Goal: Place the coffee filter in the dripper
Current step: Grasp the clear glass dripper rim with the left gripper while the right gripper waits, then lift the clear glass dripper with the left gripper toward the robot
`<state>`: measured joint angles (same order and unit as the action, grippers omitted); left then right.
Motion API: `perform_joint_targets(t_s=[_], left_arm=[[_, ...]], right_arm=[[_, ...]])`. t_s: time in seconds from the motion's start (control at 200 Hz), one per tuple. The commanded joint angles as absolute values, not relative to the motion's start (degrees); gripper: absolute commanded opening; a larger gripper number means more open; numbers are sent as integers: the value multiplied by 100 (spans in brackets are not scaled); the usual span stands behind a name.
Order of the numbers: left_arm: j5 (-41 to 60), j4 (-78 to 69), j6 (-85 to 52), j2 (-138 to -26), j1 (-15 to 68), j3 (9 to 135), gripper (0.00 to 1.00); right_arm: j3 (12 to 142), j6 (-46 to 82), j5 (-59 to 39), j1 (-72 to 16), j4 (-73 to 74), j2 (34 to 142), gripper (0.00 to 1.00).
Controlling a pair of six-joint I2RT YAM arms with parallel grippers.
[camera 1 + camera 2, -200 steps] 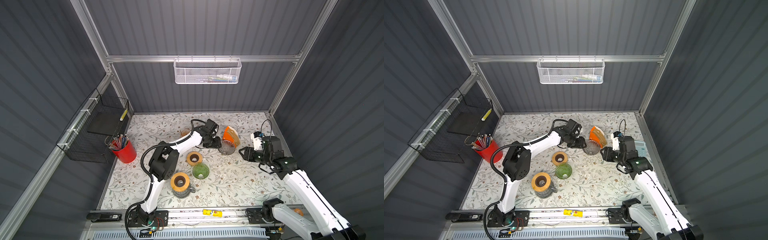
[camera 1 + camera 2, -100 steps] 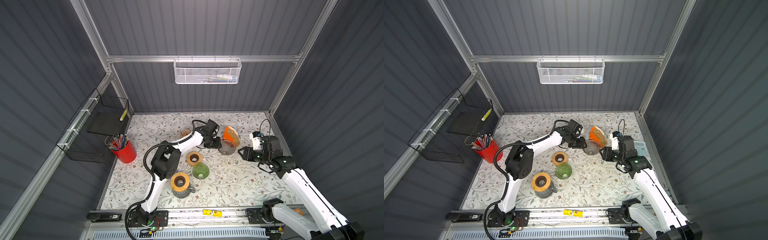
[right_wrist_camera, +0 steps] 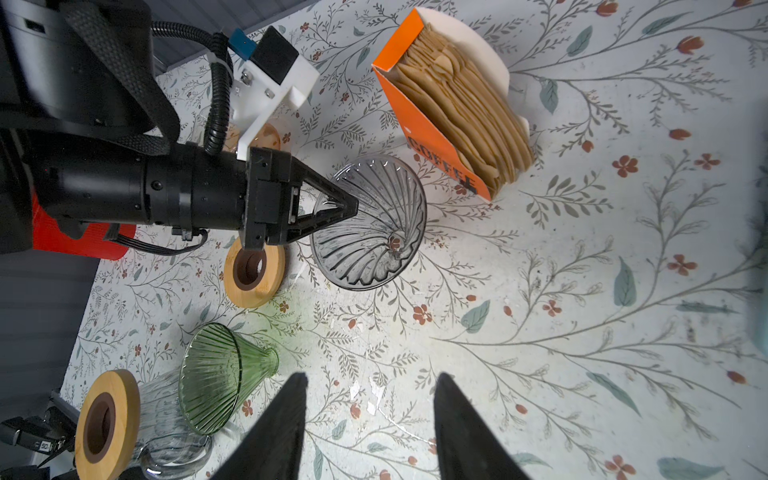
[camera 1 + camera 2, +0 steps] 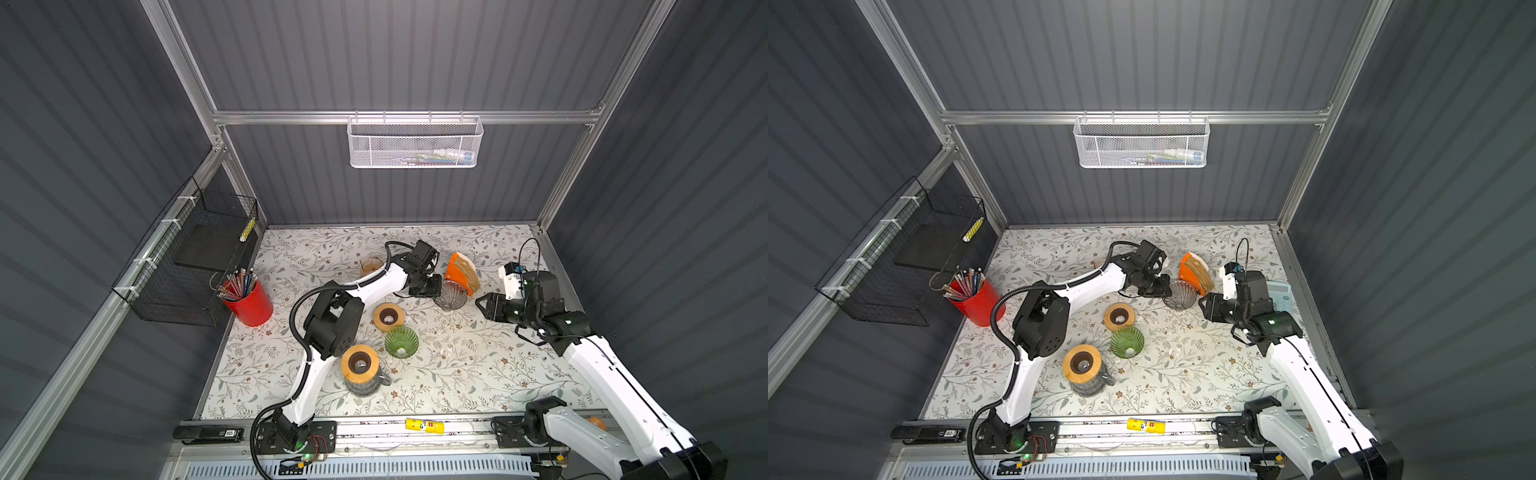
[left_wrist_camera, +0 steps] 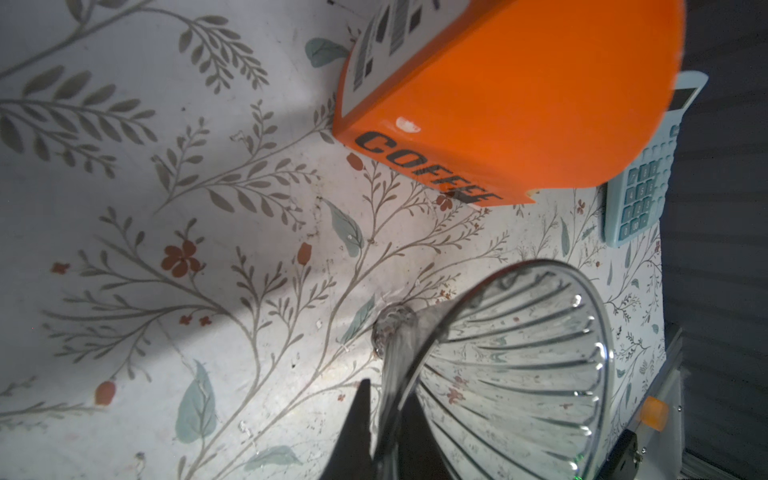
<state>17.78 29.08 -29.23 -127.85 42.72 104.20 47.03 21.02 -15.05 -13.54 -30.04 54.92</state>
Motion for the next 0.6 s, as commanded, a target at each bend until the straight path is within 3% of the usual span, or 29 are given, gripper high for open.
perform_joint_targets(t_s=[0.0,0.06,0.595], left_arm=[[1846,2918,-2874,-12858,4291,10564,5],[1846,2923,-2848,-12841,4293,10551,0],[1495,2623,-2997,-11925,4289,9956,0]], right_arm=[[4658,2108,-1546,-1327,-2971,5528,51],[4666,2118,-1534,-1327,-2980,5528,51],[4902,2036,-1665,-1333,-3105,5693,49]])
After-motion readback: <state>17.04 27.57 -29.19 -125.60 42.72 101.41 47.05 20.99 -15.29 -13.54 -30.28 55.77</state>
